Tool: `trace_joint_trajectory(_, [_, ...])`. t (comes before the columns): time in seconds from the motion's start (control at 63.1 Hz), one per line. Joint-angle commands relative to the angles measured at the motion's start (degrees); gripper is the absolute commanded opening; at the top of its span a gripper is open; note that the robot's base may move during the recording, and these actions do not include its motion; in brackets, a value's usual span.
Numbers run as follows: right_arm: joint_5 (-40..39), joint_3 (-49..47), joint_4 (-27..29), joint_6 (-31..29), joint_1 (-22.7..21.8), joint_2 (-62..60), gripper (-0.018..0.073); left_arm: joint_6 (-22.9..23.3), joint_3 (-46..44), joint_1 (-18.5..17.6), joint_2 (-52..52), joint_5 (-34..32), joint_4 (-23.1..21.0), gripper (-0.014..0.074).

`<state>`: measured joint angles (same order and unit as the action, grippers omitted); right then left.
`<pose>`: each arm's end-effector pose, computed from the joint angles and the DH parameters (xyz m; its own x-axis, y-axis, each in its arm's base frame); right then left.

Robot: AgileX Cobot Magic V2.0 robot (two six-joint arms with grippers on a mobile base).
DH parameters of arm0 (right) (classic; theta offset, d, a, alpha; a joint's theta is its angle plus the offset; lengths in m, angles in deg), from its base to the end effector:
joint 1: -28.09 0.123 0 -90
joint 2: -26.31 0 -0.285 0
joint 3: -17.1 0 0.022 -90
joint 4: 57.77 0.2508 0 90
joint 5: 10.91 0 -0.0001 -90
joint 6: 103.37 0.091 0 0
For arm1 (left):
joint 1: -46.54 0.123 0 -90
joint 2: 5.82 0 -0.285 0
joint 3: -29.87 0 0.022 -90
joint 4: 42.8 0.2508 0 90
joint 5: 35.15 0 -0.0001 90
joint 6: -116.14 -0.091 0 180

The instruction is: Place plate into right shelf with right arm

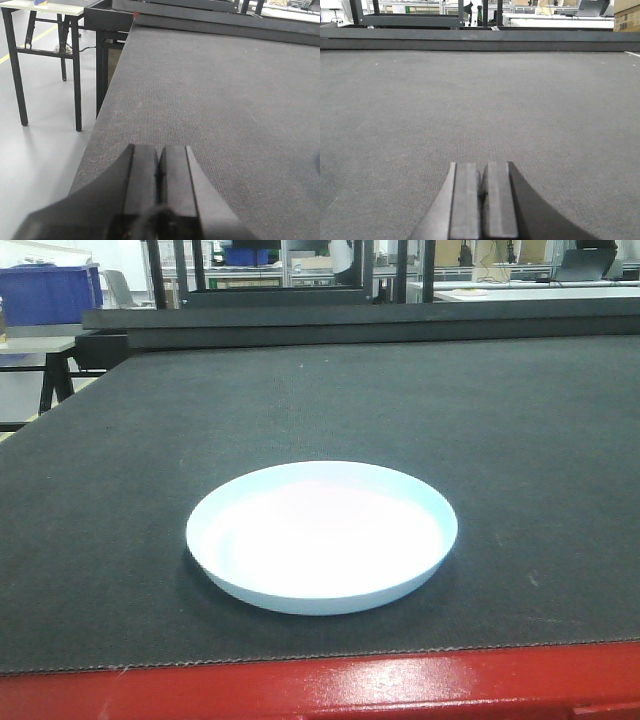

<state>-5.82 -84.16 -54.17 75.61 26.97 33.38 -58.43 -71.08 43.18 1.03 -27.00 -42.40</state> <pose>0.0567 -0.0006 0.1968 -0.0149 0.0451 -0.9989 0.0147 0.9989 0.0448 0.0563 -0.0032 0.1903 -0.0753 -0.0835 -0.9937 0.0512 0.9949 -0.0875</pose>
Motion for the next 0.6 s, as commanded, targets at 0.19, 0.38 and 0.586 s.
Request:
trace_joint_trajectory(0.19, [-5.63,-0.24,-0.49,-0.44,0.06,-0.62,0.0054,0.34,0.54,-0.1,-0.36,-5.13,0.01,-0.0047])
trace_joint_trajectory(0.38, [-12.98,-0.24,0.75,-0.32,0.06,-0.62,0.0054,0.34,0.54,-0.1,-0.36,-5.13,0.01,-0.0047])
trace_joint_trajectory(0.586, [-18.38,-1.57,4.61,13.13,0.06,-0.62,0.0054,0.34,0.54,-0.1,-0.36,-5.13,0.01,-0.0047])
